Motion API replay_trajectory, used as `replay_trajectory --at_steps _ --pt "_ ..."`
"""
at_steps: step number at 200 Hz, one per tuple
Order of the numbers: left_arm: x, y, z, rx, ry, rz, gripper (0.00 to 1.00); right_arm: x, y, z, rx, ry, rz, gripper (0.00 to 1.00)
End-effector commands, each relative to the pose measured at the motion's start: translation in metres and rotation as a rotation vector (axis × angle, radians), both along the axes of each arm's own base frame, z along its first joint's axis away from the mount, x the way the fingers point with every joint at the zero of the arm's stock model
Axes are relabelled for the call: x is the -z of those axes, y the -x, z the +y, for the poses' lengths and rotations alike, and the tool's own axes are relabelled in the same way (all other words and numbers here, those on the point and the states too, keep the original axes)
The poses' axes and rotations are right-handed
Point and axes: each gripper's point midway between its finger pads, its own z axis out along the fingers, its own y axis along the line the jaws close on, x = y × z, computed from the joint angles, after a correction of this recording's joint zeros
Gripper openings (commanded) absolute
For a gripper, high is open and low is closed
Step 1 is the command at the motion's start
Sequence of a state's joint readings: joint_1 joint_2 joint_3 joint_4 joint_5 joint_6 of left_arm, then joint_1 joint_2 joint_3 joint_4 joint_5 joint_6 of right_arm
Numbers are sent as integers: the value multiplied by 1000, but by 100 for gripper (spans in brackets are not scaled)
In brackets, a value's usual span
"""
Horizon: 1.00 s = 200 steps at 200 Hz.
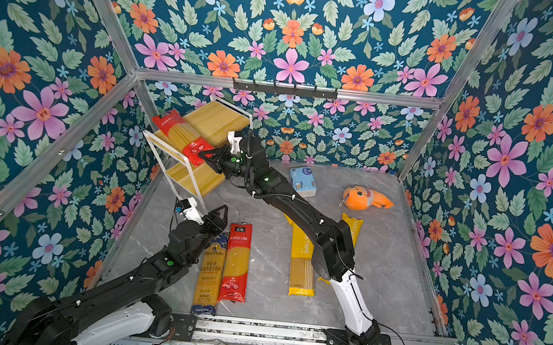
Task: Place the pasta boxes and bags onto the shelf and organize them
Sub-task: 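Lay the red pack onto the upper shelf tier with the right gripper, then release the red pack and withdraw the right gripper from the shelf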
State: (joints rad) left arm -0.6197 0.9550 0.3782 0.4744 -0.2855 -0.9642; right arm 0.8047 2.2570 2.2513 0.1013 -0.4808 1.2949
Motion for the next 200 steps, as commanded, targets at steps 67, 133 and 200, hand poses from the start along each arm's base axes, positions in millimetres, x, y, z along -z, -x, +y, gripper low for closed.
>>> replay_trajectory --at_steps 67,133,200 --pt "-4 -1 -2 4 -8 -17 54 -20 22 12 -159 -52 -8 0" --pt "-5 -2 -5 10 -6 -18 54 -19 25 12 -169 -48 4 3" --pt "-6 -2 -8 18 -9 -19 54 -20 26 4 -142 -46 -8 38"
